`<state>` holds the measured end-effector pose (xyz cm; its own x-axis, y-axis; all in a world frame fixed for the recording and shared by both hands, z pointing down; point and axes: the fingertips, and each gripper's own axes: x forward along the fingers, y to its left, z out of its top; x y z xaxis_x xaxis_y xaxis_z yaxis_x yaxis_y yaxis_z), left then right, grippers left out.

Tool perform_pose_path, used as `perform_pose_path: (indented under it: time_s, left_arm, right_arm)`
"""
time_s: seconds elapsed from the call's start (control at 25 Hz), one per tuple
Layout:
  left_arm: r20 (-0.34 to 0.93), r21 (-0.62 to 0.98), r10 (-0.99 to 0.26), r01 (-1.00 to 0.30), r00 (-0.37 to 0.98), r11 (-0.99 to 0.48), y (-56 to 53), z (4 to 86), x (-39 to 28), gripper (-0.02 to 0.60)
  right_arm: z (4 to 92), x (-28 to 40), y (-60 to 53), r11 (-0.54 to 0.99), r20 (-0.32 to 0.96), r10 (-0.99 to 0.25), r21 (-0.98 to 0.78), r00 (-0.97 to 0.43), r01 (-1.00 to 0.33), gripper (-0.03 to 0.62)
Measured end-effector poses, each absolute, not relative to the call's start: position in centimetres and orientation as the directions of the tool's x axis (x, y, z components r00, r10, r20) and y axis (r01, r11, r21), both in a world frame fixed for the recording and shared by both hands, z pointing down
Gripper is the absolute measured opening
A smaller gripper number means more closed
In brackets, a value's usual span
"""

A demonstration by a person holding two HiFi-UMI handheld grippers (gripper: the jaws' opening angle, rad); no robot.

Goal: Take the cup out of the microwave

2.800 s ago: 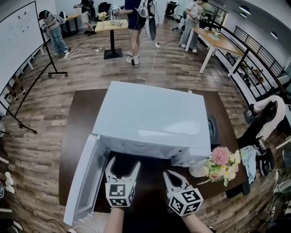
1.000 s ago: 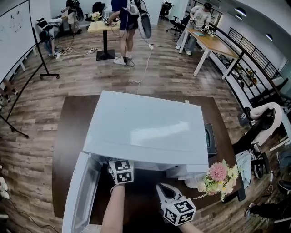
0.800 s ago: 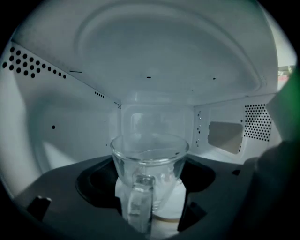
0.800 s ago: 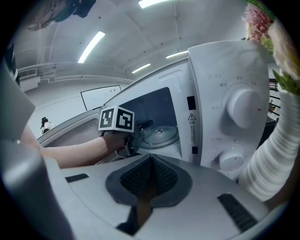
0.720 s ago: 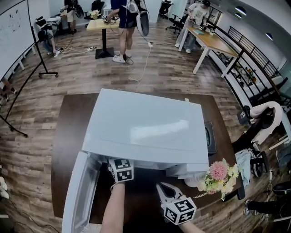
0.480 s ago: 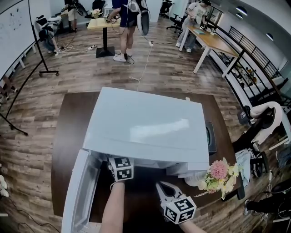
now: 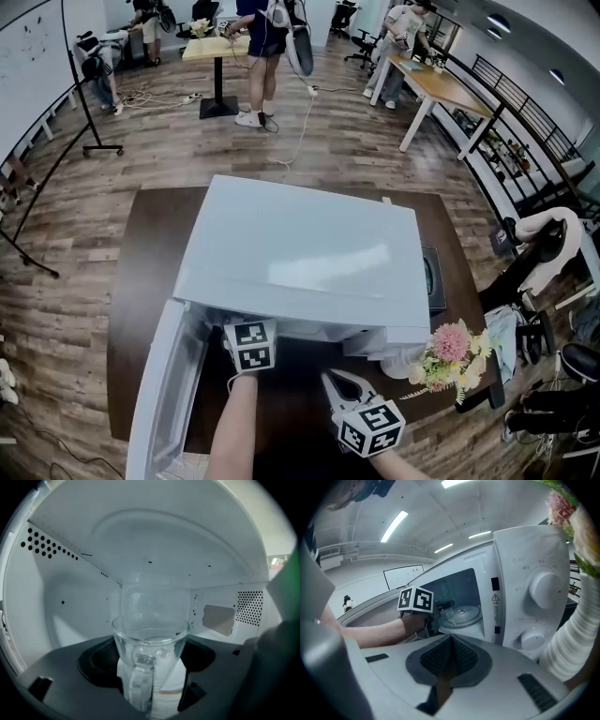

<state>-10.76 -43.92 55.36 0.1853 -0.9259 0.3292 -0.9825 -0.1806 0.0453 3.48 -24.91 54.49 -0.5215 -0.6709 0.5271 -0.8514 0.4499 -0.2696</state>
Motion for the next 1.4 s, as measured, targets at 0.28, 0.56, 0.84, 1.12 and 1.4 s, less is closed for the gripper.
perform_pose_path:
  time_s: [0.28,0.56,0.84,1.12,1.4]
  left_arm:
    - [0.315,0.047,-0.929,-0.981,0.195,-0.190,-42.8,54.4,-10.7,0.371]
    - [0.318,0.046,-0.923,-0.976,0.215,-0.212,-41.0,53.8,-10.7,0.371]
    - [0.329,0.057,-0.915,-0.972,0.234,-0.228,-38.6,54.0,-10.3,0.371]
    - [0.334,0.050,-0.906,-0.965,0.259,-0.257,-36.1,54.0,-10.4,0.371]
    - [0.343,0.053,-0.886,-0.948,0.313,-0.314,-33.2,53.6,-10.1,0.371]
  right_arm:
    - [54.1,3.2,-24.4,0.458,0.518,-0.676,-0.264,-0.525,-0.849,-0.006]
    - [53.5,2.9,-23.8,0.459,0.498,-0.690,-0.261,-0.526,-0.849,-0.005]
    - [53.5,3.1,-23.4,0.447,0.486,-0.704,-0.264,-0.518,-0.855,-0.005]
    - [52.9,3.3,-23.4,0.433,0.464,-0.730,-0.254,-0.502,-0.865,-0.006]
    - [53.0,4.2,-23.0,0.411,0.464,-0.744,-0.249,-0.480,-0.877,-0.006]
